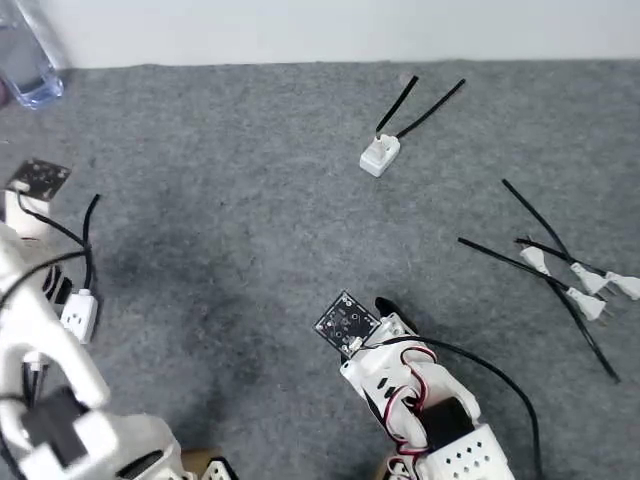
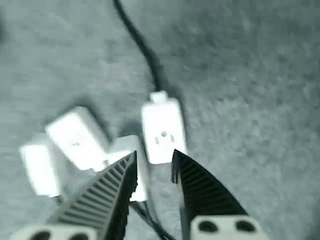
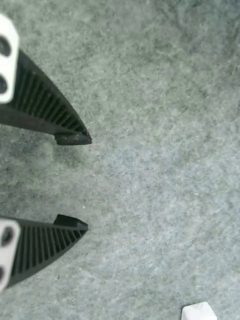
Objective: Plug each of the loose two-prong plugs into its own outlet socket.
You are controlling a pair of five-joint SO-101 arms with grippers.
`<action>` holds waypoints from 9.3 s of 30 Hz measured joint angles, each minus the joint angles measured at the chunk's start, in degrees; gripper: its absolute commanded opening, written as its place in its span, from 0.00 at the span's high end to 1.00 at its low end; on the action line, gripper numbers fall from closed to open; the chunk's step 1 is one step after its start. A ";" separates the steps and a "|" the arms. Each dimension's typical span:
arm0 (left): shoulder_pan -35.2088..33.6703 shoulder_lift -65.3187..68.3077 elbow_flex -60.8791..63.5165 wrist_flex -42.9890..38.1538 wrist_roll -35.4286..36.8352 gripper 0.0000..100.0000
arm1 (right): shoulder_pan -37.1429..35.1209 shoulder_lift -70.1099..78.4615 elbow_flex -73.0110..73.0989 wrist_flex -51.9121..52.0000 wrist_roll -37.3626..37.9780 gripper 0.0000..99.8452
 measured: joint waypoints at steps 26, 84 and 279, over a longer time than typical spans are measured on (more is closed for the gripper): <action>0.44 15.03 -2.20 -3.60 1.67 0.83 | 0.00 0.00 0.00 0.00 0.00 0.77; 10.29 15.30 1.41 1.32 -1.49 0.99 | 0.09 0.00 0.00 0.00 0.00 0.77; 82.99 3.60 25.32 -30.42 54.68 0.99 | 32.70 0.00 0.00 -20.40 -11.69 0.77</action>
